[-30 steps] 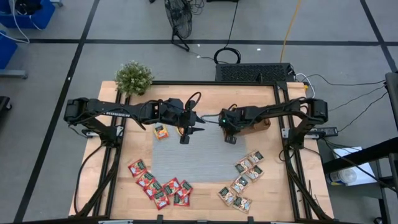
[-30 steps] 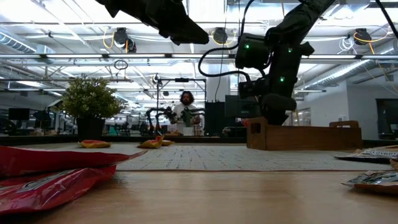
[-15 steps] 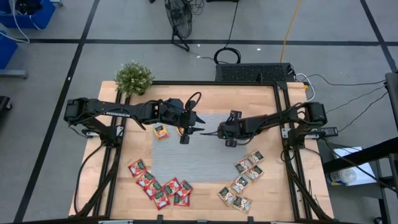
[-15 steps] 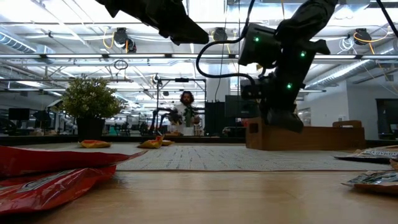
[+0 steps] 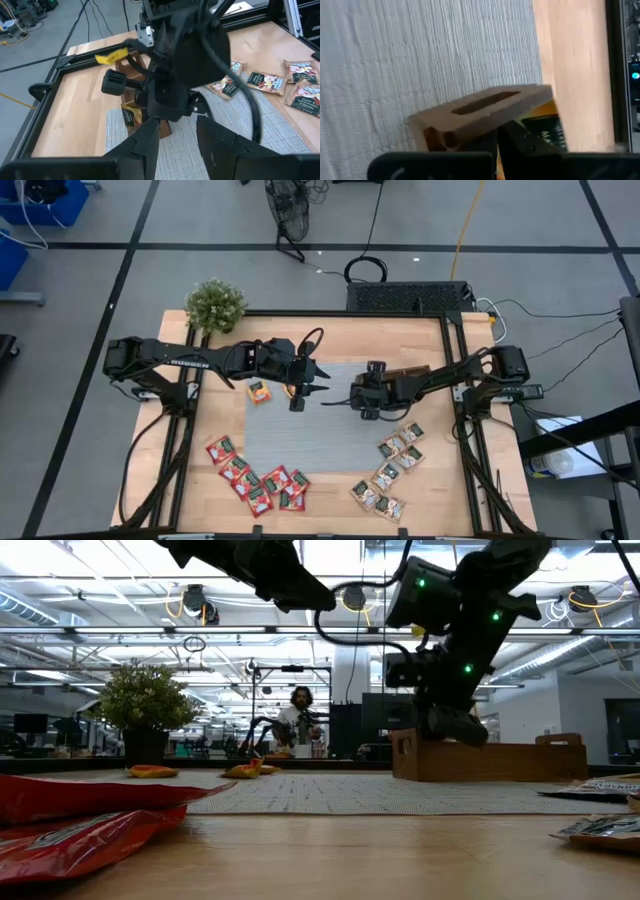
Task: Pick & Place Tea
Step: Put the yellow tea bag into the left section of the wooden organizer
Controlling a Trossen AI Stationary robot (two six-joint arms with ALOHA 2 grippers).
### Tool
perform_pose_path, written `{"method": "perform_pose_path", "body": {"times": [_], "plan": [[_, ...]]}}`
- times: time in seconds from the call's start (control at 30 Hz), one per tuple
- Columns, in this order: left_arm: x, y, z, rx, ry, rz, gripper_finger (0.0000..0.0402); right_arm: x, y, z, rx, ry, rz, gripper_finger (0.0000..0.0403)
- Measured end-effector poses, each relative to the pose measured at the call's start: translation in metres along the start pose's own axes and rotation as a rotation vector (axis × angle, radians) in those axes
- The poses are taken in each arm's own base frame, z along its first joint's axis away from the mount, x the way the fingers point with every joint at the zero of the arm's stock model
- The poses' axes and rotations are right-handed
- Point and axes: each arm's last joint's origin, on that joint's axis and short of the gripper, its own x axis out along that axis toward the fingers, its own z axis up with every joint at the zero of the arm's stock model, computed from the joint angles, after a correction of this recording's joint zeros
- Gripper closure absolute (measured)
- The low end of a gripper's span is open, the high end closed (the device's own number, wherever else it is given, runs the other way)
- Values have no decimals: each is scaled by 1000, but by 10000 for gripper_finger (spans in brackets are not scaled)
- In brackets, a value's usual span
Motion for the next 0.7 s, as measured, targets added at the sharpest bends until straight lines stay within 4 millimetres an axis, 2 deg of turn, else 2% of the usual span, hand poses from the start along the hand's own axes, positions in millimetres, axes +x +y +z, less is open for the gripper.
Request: {"method": "perform_pose_path", "body": {"times": [0.47, 0.63, 0.7], "plan": [[0, 0, 0, 0, 0, 0, 266, -52, -32, 7, 163, -189, 4, 403], [0, -2, 1, 5, -6, -14, 266, -62, -38, 6, 236, -219, 15, 403], [-9, -4, 6, 29, -36, -61, 266, -63, -38, 6, 235, -220, 39, 403]]}}
